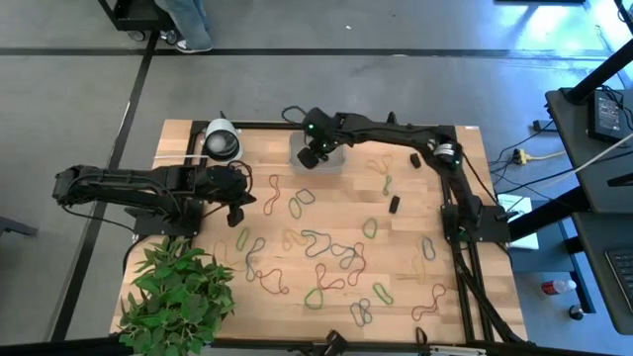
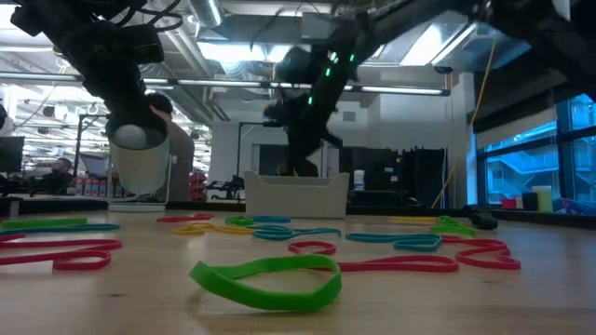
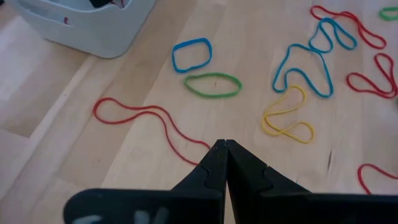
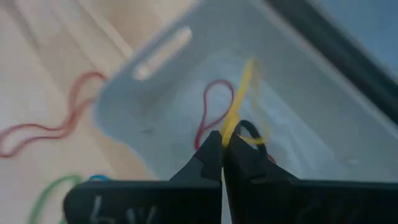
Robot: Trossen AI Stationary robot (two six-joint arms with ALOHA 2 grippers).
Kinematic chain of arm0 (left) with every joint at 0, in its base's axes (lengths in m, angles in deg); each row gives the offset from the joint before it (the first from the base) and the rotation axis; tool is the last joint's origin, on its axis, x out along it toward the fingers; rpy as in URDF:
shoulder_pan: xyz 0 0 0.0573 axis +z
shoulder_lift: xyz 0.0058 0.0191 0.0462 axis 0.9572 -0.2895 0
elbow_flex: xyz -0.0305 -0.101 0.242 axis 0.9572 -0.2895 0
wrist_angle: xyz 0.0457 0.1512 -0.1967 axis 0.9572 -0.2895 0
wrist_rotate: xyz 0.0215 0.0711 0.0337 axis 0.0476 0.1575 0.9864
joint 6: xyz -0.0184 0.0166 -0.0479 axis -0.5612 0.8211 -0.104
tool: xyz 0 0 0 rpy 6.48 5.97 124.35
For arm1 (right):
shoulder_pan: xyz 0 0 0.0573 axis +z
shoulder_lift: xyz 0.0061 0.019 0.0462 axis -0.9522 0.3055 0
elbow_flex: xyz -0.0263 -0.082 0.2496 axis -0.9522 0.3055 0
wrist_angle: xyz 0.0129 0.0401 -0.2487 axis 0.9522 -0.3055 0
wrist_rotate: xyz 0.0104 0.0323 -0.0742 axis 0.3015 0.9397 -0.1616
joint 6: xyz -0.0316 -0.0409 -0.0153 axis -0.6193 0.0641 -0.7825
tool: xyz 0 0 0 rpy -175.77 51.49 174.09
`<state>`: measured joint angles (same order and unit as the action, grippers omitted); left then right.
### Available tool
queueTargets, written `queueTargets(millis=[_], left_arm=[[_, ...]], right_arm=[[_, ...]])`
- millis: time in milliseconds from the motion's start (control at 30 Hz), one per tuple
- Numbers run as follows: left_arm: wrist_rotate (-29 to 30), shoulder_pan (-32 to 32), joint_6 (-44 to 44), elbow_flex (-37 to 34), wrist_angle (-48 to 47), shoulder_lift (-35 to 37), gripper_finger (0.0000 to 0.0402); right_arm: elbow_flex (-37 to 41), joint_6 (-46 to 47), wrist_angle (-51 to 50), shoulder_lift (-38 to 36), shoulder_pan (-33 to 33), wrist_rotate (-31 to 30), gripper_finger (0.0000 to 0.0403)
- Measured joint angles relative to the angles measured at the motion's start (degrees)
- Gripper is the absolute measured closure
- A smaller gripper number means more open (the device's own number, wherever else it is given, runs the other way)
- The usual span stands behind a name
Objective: Pick and place rubber bands into bin
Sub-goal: Put the yellow rubber band into the white bin, then put the green rubber band into the white bin
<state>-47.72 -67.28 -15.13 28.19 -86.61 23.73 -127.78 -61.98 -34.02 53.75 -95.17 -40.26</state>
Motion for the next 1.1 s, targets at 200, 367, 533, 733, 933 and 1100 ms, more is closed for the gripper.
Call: queueTargets(millis=[200,367,533,733,933,1100], left_arm=[[0.8,0.0,-2.3,0.0,0.0,0.0,0.04],[1.0,0.0,-3.0,0.0,0.0,0.0,0.04],[1.0,0.0,-3.3,0.0,0.0,0.0,0.04],[1.8,0.0,-3.3,0.0,0.0,0.0,0.04],[1.8,0.0,-3.3,0.0,0.0,0.0,0.04],[1.8,0.0,-3.1,0.0,0.0,0.0,0.04]], right_arm=[[0.0,-1.6,1.0,4.7,-0.2,0.0,0.0401],[0.0,-3.0,2.2,6.2,-0.2,0.0,0.0395],[0.0,-2.8,3.0,6.1,-0.2,-0.1,0.0376],[0.0,-2.3,2.6,6.1,-0.2,-0.1,0.0325],[-2.3,0.6,-2.5,5.9,-0.8,-0.1,0.0278],[-7.3,0.5,-7.4,5.8,-0.9,-0.2,0.0262]])
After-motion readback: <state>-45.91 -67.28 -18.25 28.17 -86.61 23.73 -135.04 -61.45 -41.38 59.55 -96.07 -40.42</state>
